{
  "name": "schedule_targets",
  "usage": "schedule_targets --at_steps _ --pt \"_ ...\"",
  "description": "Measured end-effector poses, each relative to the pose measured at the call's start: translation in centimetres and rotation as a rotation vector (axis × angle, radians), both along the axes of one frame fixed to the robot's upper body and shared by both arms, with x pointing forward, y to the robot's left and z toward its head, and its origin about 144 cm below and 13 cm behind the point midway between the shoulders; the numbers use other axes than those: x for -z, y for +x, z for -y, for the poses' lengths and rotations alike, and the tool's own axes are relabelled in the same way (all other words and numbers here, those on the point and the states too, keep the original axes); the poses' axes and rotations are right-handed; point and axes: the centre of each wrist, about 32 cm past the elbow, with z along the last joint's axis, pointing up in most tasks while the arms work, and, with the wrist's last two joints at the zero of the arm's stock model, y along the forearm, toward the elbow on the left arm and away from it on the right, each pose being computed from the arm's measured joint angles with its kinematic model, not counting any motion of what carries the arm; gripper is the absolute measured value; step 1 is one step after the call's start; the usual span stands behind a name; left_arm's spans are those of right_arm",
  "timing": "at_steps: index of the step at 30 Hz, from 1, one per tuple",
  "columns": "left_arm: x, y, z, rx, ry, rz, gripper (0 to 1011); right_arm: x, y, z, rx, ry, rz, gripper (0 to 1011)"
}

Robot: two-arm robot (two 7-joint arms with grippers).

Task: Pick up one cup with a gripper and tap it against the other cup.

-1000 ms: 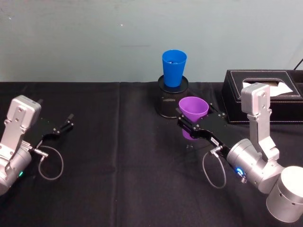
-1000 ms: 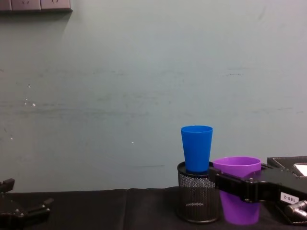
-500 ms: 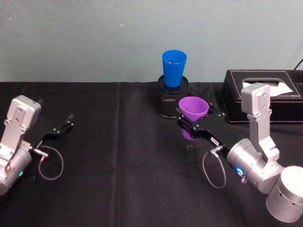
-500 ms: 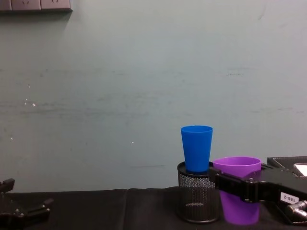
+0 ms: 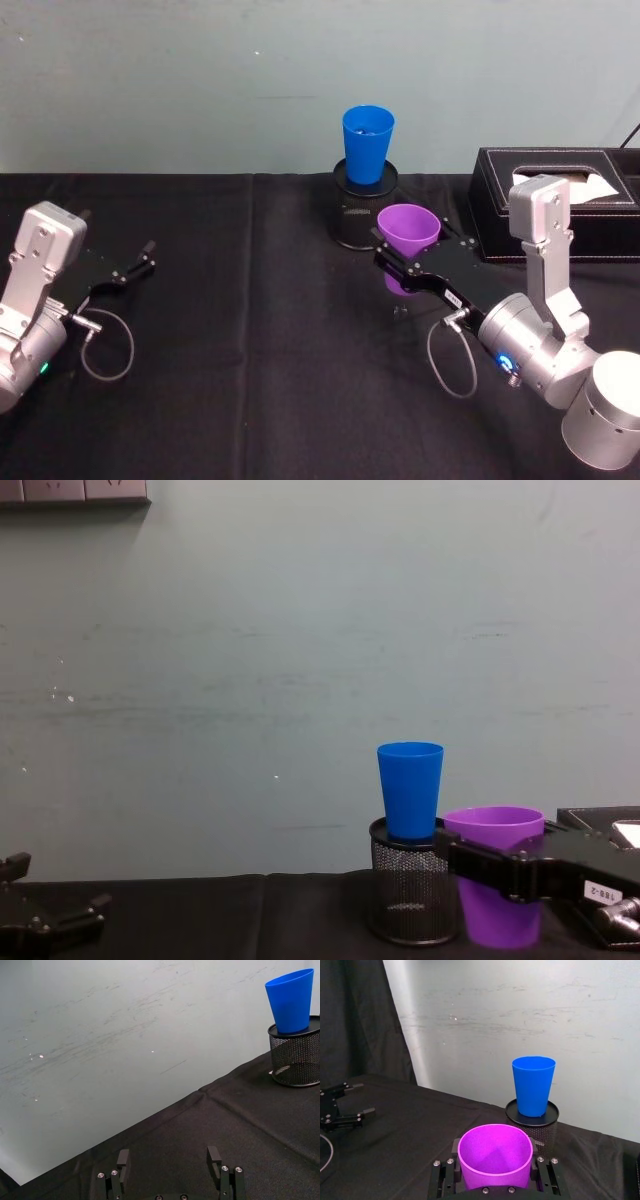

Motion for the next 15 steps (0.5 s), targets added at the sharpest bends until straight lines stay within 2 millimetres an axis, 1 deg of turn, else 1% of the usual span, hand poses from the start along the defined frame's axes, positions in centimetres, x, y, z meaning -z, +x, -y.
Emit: schedule_targets --at_steps 5,7,10,11,15 --pt "0.0 0.0 0.0 0.000 0.000 0.000 1000 -0.2 0.3 -0.2 -0.002 -0.004 0.003 735" --pt "0.0 0.0 0.0 0.000 0.000 0.000 1000 -0.4 0.7 -0.3 -0.003 -0.005 0.008 735" --pt "0.0 0.0 0.0 0.000 0.000 0.000 1000 -0.7 1.8 -0.6 -0.004 0.004 0.011 735" --pt "0.0 0.0 0.0 0.000 0.000 0.000 1000 -0.7 1.8 -0.6 -0.004 0.004 0.011 735" --pt "0.0 0.0 0.0 0.000 0.000 0.000 1000 -1.0 3.6 -0.9 -0.008 0.028 0.005 735"
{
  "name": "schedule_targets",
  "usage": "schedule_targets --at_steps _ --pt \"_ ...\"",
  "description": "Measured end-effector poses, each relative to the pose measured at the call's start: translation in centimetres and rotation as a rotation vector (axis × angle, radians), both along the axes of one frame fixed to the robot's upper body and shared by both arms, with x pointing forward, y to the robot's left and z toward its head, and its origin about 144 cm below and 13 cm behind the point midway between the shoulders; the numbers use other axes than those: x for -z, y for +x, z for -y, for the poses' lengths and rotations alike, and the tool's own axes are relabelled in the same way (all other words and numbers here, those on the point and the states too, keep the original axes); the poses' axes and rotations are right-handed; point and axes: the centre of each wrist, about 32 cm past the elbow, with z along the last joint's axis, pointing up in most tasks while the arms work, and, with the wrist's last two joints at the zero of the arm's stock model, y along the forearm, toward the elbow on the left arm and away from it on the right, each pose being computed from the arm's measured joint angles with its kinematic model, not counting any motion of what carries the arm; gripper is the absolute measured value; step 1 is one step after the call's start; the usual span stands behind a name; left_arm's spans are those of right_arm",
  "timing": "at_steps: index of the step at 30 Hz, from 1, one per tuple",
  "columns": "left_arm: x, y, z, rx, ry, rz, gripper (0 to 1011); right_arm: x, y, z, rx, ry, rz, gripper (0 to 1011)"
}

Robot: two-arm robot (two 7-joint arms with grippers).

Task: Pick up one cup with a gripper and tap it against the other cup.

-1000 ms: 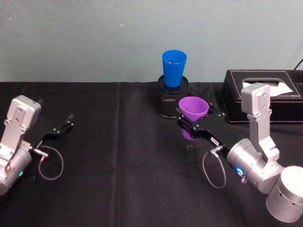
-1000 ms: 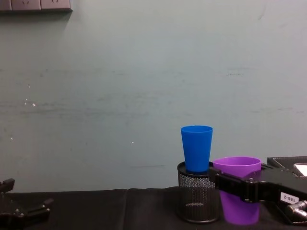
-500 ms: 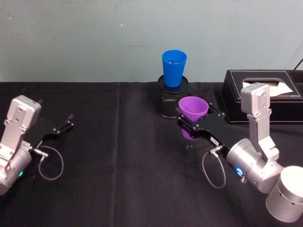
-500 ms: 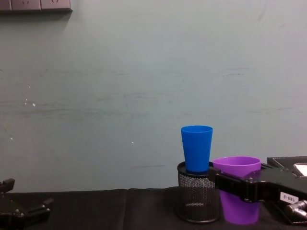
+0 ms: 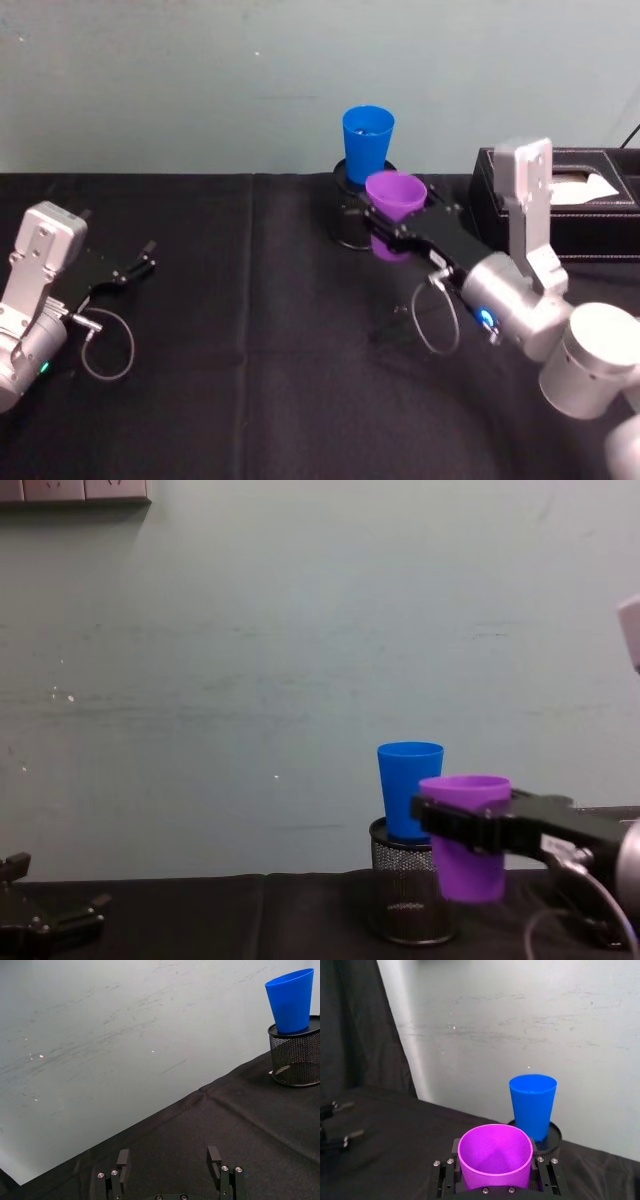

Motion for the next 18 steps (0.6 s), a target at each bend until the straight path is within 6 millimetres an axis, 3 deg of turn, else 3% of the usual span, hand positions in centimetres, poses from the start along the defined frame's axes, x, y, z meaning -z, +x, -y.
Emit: schedule_targets --at_steps 11,18 --pt "0.0 0.0 0.0 0.000 0.000 0.000 1000 -0.3 4.6 -1.2 0.016 0.041 -0.028 735" --pt "0.0 0.0 0.0 0.000 0.000 0.000 1000 -0.3 6.4 -1.9 0.036 0.051 -0.034 735"
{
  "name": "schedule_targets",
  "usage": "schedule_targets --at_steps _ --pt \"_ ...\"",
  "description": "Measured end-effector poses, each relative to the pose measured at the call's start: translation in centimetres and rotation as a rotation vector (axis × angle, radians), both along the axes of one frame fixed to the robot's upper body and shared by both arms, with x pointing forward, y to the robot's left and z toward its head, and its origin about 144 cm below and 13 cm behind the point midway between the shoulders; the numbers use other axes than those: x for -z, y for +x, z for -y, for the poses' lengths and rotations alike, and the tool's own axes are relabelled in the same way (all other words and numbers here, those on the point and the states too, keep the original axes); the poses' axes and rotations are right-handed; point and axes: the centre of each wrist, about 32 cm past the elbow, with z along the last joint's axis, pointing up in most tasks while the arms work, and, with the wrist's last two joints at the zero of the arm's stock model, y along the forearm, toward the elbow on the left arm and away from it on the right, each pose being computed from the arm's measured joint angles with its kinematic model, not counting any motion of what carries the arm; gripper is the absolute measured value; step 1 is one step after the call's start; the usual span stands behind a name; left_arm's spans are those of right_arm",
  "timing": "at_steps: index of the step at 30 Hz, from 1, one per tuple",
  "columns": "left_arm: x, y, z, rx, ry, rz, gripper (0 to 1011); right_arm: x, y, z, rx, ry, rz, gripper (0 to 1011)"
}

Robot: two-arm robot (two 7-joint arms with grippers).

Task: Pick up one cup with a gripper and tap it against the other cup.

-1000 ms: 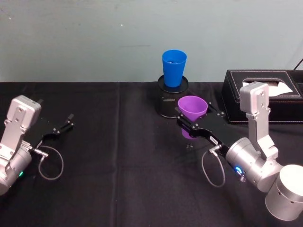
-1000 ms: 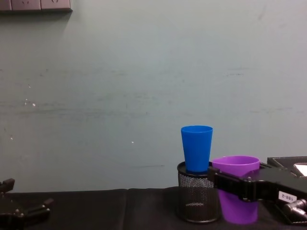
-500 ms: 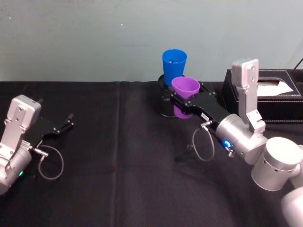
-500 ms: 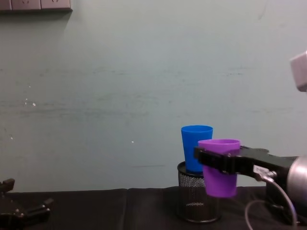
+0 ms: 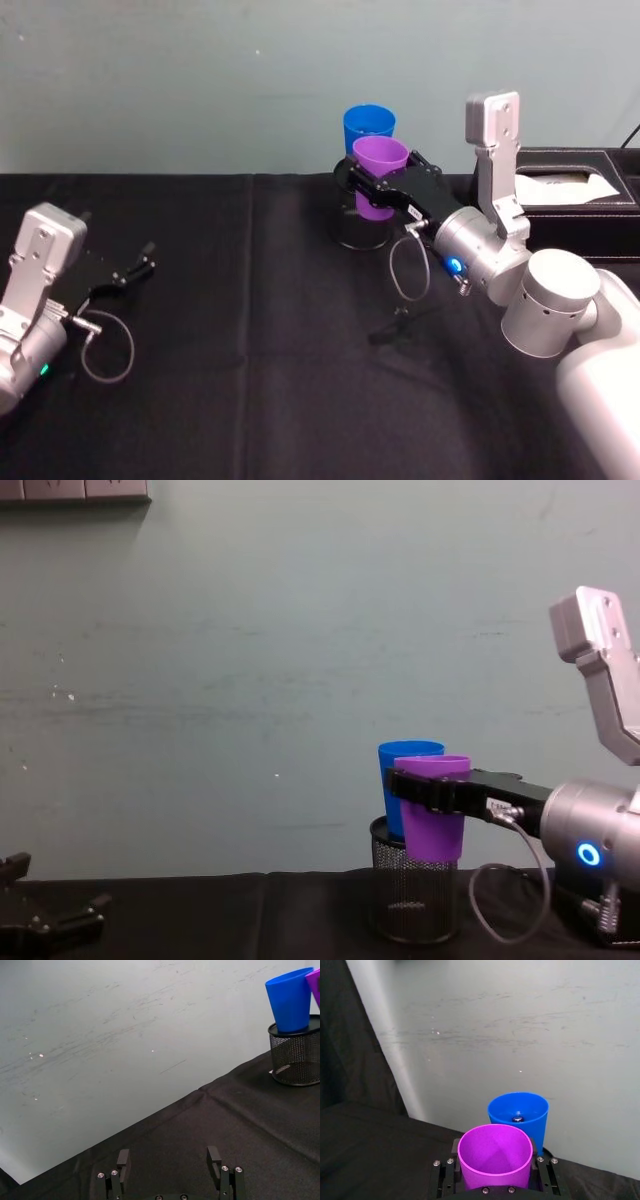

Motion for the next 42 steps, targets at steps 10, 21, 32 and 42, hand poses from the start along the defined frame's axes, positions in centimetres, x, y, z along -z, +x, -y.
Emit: schedule_targets --at_steps 10,21,32,42 --pt "0.00 0.00 0.00 0.000 0.000 0.000 1000 0.15 1.00 -0.03 0.024 0.003 -0.008 735" --pt "0.00 0.00 0.00 0.000 0.000 0.000 1000 0.14 0.99 -0.01 0.026 0.004 -0.005 735" --pt "0.00 0.00 0.00 0.000 0.000 0.000 1000 0.15 0.96 -0.03 0.025 0.003 -0.005 735" --pt "0.00 0.00 0.00 0.000 0.000 0.000 1000 0.14 0.96 0.00 0.025 0.003 -0.006 735"
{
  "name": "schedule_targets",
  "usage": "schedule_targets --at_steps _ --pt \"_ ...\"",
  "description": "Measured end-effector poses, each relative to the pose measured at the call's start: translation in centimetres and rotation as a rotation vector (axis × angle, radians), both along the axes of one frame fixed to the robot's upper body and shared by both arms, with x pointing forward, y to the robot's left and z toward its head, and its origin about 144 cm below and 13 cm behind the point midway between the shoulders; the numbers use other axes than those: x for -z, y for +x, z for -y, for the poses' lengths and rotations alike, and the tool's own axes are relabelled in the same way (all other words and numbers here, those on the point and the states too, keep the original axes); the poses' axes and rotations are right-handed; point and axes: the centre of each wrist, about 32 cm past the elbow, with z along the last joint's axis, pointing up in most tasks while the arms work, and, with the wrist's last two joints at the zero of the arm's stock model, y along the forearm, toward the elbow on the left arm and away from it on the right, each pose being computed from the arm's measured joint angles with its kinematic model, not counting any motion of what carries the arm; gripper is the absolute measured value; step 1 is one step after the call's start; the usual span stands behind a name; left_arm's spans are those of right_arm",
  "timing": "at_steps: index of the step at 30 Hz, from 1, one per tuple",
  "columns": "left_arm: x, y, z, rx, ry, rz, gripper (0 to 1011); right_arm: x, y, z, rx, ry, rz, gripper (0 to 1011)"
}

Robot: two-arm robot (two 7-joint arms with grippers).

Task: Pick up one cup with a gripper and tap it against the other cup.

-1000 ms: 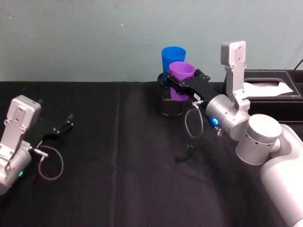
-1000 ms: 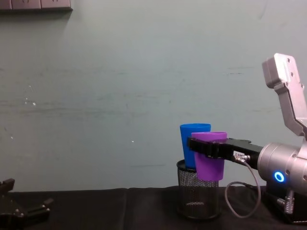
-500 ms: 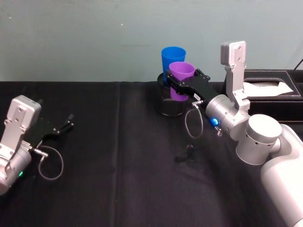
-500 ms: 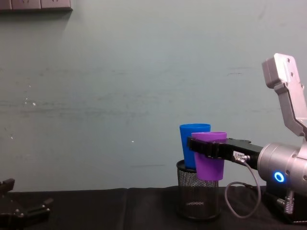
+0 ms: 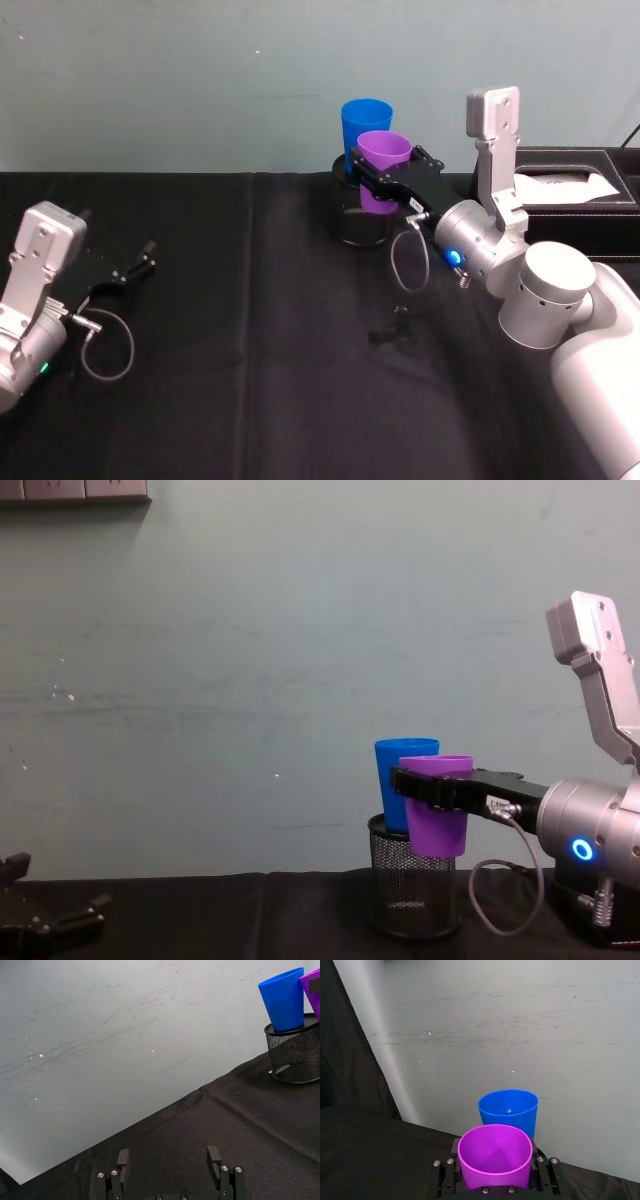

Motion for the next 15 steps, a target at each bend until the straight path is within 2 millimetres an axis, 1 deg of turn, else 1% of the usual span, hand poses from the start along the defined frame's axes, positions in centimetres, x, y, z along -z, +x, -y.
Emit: schedule_targets --at_steps 15 --pt "0.00 0.00 0.00 0.000 0.000 0.000 1000 0.00 0.00 0.01 0.000 0.000 0.000 735"
